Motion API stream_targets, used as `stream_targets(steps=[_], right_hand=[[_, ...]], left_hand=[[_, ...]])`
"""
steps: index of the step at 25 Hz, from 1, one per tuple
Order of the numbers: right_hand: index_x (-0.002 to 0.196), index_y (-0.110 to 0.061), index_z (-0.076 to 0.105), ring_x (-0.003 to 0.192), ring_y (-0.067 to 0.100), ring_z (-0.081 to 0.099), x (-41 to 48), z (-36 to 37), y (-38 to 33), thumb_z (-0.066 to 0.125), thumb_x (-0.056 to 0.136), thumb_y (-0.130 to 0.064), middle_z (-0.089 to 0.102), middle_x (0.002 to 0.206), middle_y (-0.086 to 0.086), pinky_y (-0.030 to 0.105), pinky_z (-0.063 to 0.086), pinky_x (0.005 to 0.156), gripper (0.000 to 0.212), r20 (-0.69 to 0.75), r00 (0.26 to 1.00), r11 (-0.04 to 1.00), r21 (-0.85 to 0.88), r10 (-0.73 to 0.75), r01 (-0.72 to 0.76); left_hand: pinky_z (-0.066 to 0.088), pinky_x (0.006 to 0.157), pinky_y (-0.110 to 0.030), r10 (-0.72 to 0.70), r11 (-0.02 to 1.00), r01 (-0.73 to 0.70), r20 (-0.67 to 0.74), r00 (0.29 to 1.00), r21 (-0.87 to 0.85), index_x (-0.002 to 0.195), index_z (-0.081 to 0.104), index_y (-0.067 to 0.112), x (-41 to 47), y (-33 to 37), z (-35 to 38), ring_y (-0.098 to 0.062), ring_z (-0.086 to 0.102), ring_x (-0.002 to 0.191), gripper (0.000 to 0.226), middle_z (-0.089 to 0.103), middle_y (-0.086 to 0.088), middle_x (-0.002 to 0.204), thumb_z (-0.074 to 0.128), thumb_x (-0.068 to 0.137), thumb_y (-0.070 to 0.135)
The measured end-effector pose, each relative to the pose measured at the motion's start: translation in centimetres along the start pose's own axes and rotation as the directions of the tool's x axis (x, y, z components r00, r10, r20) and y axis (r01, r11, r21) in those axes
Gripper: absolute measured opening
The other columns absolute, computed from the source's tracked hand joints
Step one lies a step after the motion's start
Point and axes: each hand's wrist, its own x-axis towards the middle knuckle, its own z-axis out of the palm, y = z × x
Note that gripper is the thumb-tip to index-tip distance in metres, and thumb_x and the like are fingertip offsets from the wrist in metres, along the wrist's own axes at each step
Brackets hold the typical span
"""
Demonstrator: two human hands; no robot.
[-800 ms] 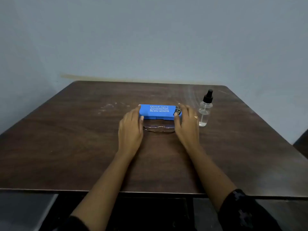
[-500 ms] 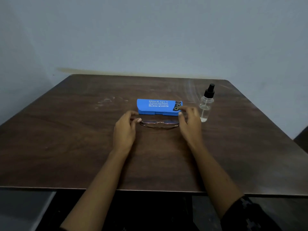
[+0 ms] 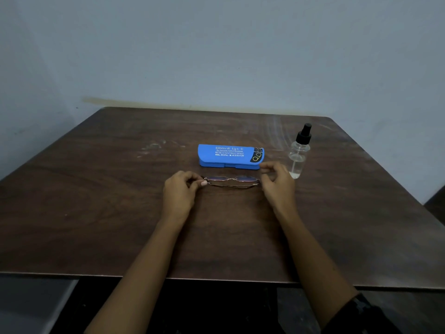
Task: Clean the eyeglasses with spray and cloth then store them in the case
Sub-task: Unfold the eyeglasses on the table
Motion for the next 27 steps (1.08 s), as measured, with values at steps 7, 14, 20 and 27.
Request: stream_targets(steps=[7,14,20,27], right_hand=[[0.098,-0.007,0.061,0.082,0.02,0.058,0.0,0.0,0.2,0.054,0.077,0.007,0.062,0.104,0.017,0.031,0.049,0.076,0.026,0.074,0.996,0.997,0.059,0.042,-0.046],[0.097,-0.004,0.061,0.08,0.022,0.057,0.0,0.0,0.1,0.056,0.079,0.01,0.061,0.107,0.025,0.046,0.051,0.084,0.023,0.084,0.994,0.96,0.264,0.072,-0.092],[0.09,-0.008,0.06,0.068,0.012,0.054,-0.2,-0.3,-0.7,0.051,0.078,0.017,0.057,0.099,0.019,0.01,0.046,0.068,0.03,0.121,0.993,0.937,0.348,-0.013,-0.03],[0.084,0.001,0.068,0.08,0.01,0.057,-0.1,-0.8,-0.7,0.057,0.077,0.016,0.05,0.088,-0.003,0.007,0.048,0.076,0.019,0.184,0.953,0.958,0.204,-0.242,0.203]], left_hand=[[0.035,0.07,-0.019,0.002,1.0,-0.002,0.039,0.999,0.018,0.086,0.071,0.011,0.1,0.1,0.0,-0.012,0.054,0.082,0.009,0.067,-0.006,0.091,0.067,0.079,0.015],[0.038,0.072,-0.023,-0.079,0.995,0.079,0.006,0.997,-0.059,0.083,0.071,0.012,0.1,0.2,0.0,-0.015,0.057,0.081,0.011,0.07,-0.005,0.093,0.063,0.083,0.02],[0.036,0.065,-0.027,-0.169,0.978,0.169,0.007,0.986,-0.125,0.085,0.068,0.016,0.2,0.4,-0.2,-0.017,0.054,0.071,0.02,0.059,0.003,0.065,0.056,0.088,0.031],[0.034,0.052,-0.024,-0.204,0.965,0.203,0.012,0.979,-0.165,0.08,0.066,0.02,0.5,0.2,-0.3,-0.008,0.048,0.052,0.025,0.052,0.004,0.05,0.052,0.088,0.038]])
